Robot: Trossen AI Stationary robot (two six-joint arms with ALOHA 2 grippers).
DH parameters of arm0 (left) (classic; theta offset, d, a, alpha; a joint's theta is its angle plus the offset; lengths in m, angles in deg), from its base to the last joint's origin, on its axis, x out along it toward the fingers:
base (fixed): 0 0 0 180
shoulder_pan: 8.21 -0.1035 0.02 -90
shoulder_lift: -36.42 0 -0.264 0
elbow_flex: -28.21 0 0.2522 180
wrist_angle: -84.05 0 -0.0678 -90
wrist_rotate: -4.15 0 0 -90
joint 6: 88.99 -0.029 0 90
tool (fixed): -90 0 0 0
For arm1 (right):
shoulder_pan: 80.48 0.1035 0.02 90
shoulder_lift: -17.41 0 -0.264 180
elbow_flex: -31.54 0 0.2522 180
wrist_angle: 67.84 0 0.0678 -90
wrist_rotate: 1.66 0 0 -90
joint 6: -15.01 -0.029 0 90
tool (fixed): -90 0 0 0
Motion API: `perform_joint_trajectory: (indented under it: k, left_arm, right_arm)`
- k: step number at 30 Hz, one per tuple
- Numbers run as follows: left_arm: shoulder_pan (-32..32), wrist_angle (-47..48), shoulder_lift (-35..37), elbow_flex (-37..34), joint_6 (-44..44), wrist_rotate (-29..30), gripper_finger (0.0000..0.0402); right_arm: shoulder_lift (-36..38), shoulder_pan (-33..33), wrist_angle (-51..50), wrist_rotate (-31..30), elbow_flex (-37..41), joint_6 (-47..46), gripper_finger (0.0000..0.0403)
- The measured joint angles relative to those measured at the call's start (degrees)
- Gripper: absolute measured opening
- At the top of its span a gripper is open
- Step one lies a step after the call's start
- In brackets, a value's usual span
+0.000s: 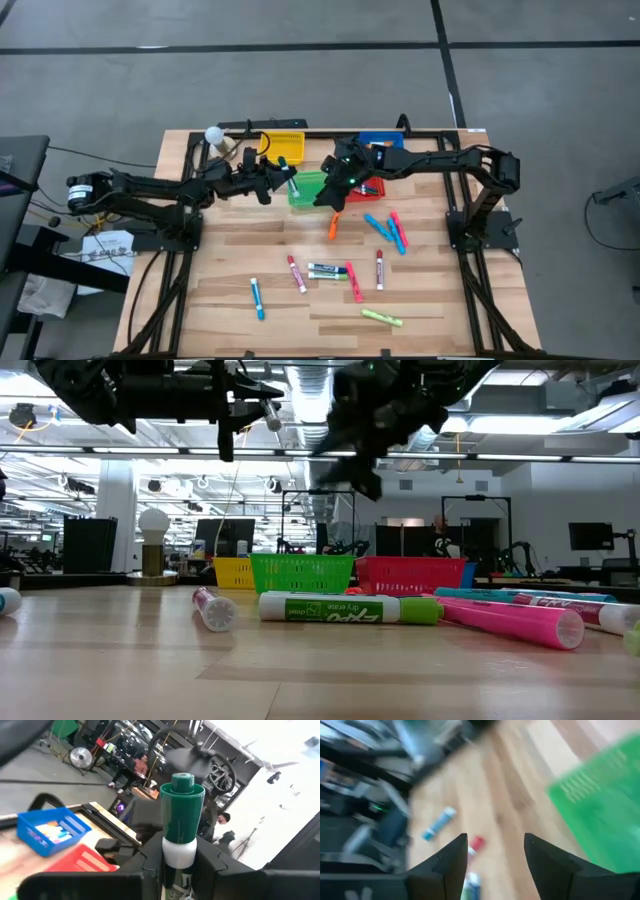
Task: Pick & Place Markers
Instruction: Put the large green marker pen into the yellow bin
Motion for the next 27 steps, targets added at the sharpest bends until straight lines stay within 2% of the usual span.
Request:
perform_joint_trajectory:
  k: [4, 10, 15, 20, 27]
  left_arm:
    - [-2.4, 5.7, 2.2, 1.1, -4.5, -0.3, 0.0061]
    - [-6.9, 31.0, 3.1, 12.5, -17.1, -0.3, 0.0061]
    - [-12.3, 46.2, 1.8, 21.0, -26.3, -0.3, 0.0061]
    - [-16.9, 51.2, 0.6, 23.3, -32.4, -0.3, 0.0061]
    - [-20.3, 51.5, -4.8, 23.4, -39.6, -0.4, 0.0061]
  right_arm:
    - [0.0, -0.2, -8.0, -1.7, 0.0, 6.1, 0.0188]
    - [0.0, -0.1, -12.1, -2.1, 0.0, 7.8, 0.018]
    - [0.4, -0.4, -13.8, -6.7, 0.0, 8.8, 0.0178]
    - [3.4, -1.5, -13.7, -10.8, 1.2, 10.1, 0.0181]
    - [14.0, -4.4, -7.2, -12.4, 8.9, 10.1, 0.018]
